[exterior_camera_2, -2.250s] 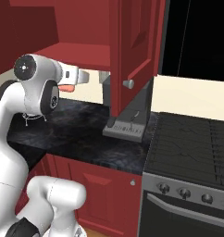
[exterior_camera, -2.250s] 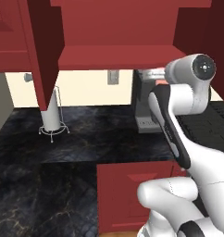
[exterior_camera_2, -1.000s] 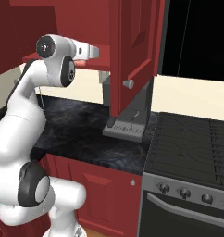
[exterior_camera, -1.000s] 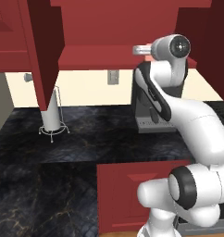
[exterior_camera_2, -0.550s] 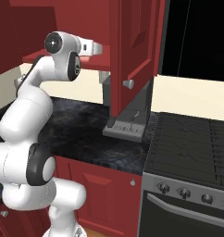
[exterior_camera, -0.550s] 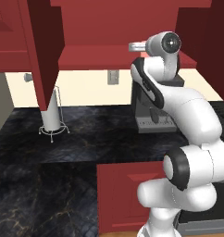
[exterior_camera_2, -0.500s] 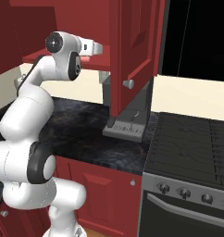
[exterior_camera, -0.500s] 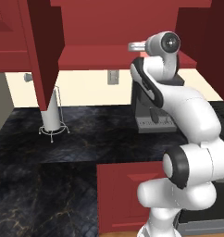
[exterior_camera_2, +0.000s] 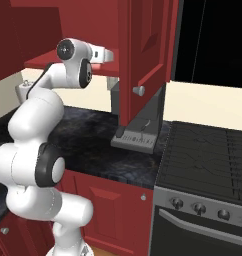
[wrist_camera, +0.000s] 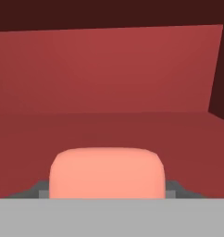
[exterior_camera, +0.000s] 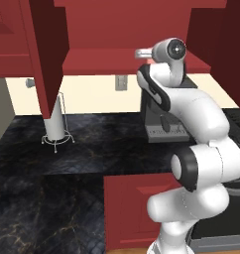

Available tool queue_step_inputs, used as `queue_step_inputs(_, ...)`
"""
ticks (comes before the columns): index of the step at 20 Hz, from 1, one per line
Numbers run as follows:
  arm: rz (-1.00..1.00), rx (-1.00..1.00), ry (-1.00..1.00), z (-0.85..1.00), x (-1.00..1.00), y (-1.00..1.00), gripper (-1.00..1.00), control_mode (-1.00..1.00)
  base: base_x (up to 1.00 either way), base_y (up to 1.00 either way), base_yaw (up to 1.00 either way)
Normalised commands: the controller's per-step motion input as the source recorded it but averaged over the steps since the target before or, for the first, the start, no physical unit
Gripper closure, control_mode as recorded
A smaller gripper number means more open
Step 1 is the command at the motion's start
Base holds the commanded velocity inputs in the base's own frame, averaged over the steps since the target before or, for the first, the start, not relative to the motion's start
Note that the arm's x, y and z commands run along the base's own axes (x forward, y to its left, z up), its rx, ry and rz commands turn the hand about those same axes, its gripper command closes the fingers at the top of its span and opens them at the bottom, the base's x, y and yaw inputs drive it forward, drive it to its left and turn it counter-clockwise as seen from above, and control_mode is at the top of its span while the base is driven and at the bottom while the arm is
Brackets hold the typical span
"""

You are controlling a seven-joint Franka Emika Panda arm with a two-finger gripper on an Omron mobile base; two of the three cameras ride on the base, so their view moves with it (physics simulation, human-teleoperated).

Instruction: Pick up the dish brush and bar soap from the sink, and place them back in the cabinet, and close the cabinet doors.

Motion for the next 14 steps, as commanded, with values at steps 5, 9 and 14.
queue_step_inputs(5,0.0,0.0,0.0,-0.21,0.32,0.0,1.0,-1.0,0.0,0.0,0.0)
queue_step_inputs(9,0.0,0.0,0.0,-0.06,0.36,0.0,1.0,-1.0,0.0,0.0,0.0)
queue_step_inputs(14,0.0,0.0,0.0,-0.02,0.36,0.0,1.0,-1.0,0.0,0.0,0.0)
